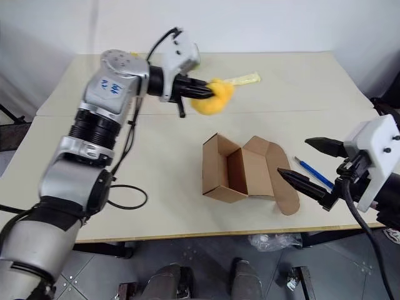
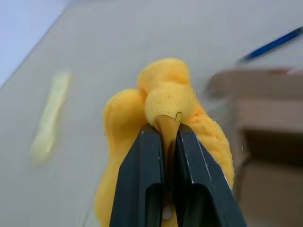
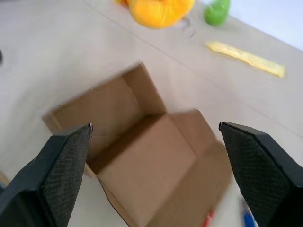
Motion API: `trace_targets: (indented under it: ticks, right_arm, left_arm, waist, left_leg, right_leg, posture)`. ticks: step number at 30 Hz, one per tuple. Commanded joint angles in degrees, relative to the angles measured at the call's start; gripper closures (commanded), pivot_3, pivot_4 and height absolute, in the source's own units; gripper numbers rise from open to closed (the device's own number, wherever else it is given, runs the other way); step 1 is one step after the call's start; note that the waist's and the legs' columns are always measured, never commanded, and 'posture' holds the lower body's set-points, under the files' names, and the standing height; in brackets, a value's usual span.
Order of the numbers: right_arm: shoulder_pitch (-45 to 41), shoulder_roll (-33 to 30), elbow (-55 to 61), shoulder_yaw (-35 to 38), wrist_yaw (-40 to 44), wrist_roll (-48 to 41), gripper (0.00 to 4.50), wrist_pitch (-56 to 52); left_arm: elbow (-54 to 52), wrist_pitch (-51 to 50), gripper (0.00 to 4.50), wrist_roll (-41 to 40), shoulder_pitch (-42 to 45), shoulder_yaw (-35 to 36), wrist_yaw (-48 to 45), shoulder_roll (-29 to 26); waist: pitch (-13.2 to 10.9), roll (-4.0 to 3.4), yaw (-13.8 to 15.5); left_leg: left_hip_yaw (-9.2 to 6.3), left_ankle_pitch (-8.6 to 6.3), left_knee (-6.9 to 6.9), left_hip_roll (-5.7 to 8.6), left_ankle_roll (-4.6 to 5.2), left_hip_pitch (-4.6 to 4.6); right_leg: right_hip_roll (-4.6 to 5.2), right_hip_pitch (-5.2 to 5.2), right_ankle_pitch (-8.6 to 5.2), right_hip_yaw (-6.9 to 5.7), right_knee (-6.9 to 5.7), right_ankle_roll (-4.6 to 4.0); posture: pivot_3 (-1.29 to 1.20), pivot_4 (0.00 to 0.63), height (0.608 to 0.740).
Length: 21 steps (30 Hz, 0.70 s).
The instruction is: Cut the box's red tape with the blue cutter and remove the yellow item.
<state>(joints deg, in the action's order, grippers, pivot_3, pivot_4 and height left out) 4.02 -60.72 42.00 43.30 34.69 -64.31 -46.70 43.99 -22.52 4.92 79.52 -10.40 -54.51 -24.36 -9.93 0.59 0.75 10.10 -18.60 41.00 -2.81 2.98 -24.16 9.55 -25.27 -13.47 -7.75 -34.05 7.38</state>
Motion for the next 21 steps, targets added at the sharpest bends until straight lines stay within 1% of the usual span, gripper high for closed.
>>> trace_targets:
  ticks: [1,5,7,11,13,14,15,18,21]
  right_arm:
    - [-3.5,1.2,-2.4,-2.8,5.3,1.2,0.00,5.3]
    - [-10.5,4.1,-6.2,-7.6,9.3,-1.8,0.00,9.0]
    - [-12.2,5.6,-7.6,-9.8,12.3,0.5,0.00,11.4]
    - [-12.8,4.2,-11.4,-13.9,19.5,5.1,0.00,13.0]
    - [-14.4,4.0,-13.8,-15.9,21.3,7.1,0.00,13.9]
    - [-15.3,4.0,-14.7,-16.6,21.8,7.8,0.00,14.1]
    - [-16.3,4.1,-15.5,-17.2,22.3,8.4,0.00,14.3]
    - [-18.7,4.5,-17.5,-18.6,23.3,9.5,0.00,14.5]
    - [-20.3,4.4,-19.1,-19.1,24.6,10.5,0.00,14.5]
  left_arm:
    - [1.6,-2.9,4.49,4.0,-2.0,-0.3,5.2,-4.7]
    - [-1.5,-8.7,4.49,6.2,-8.9,-1.1,7.0,-8.9]
    - [-4.9,-12.7,4.49,6.4,-12.7,-1.1,6.5,-10.6]
    - [-13.3,-19.7,4.49,5.7,-19.6,-0.3,5.8,-13.3]
    - [-17.1,-22.6,3.81,5.5,-22.2,0.1,6.2,-14.5]
    - [-19.0,-23.9,3.60,5.2,-23.1,0.3,6.1,-15.0]
    - [-20.9,-25.1,3.21,5.0,-23.9,0.7,6.3,-15.4]
    - [-26.8,-29.0,2.36,3.7,-25.6,1.8,5.4,-17.2]
    - [-33.5,-33.4,1.40,-0.1,-25.9,4.7,2.5,-20.3]
  waist:
    - [0.0,0.00,-0.1]
    - [0.0,0.04,0.1]
    - [0.0,0.08,0.2]
    - [-0.1,0.27,0.6]
    - [-0.1,0.27,0.4]
    - [-0.1,0.27,0.3]
    - [-0.1,0.26,0.2]
    - [-0.1,0.26,-0.1]
    - [-0.1,0.27,-0.7]
  left_leg:
    - [0.01,0.00,0.00,0.00,0.00,-0.01]
    - [0.04,0.00,0.01,0.02,-0.01,-0.04]
    - [0.07,0.00,0.03,0.02,-0.01,-0.04]
    - [0.07,-0.01,0.06,0.01,-0.03,-0.09]
    - [0.17,-0.03,0.07,0.02,-0.03,-0.04]
    - [0.18,-0.03,0.07,0.02,-0.03,-0.03]
    - [0.18,-0.02,0.08,0.01,-0.04,-0.01]
    - [0.18,0.04,0.08,-0.03,-0.14,0.02]
    - [0.19,0.06,0.07,-0.05,-0.18,0.02]
  right_leg:
    - [0.00,0.00,0.00,0.00,0.01,0.00]
    - [0.00,-0.01,0.00,0.00,0.01,0.01]
    - [0.00,-0.01,0.00,0.01,0.00,0.01]
    - [0.00,-0.05,0.00,-0.01,-0.04,0.01]
    - [0.00,-0.05,0.00,0.11,-0.04,0.01]
    - [0.00,-0.04,0.00,0.12,-0.06,0.01]
    - [0.00,-0.05,0.00,0.12,-0.10,0.01]
    - [0.00,-0.11,-0.01,0.11,-0.25,-0.01]
    - [-0.01,-0.17,-0.02,0.12,-0.37,-0.03]
  posture:
    - [0.00,0.150,0.740]
    - [0.00,0.150,0.740]
    - [0.00,0.150,0.740]
    - [0.00,0.150,0.740]
    - [0.00,0.150,0.740]
    - [0.00,0.150,0.740]
    - [0.00,0.150,0.740]
    - [0.00,0.150,0.740]
    - [0.00,0.150,0.740]
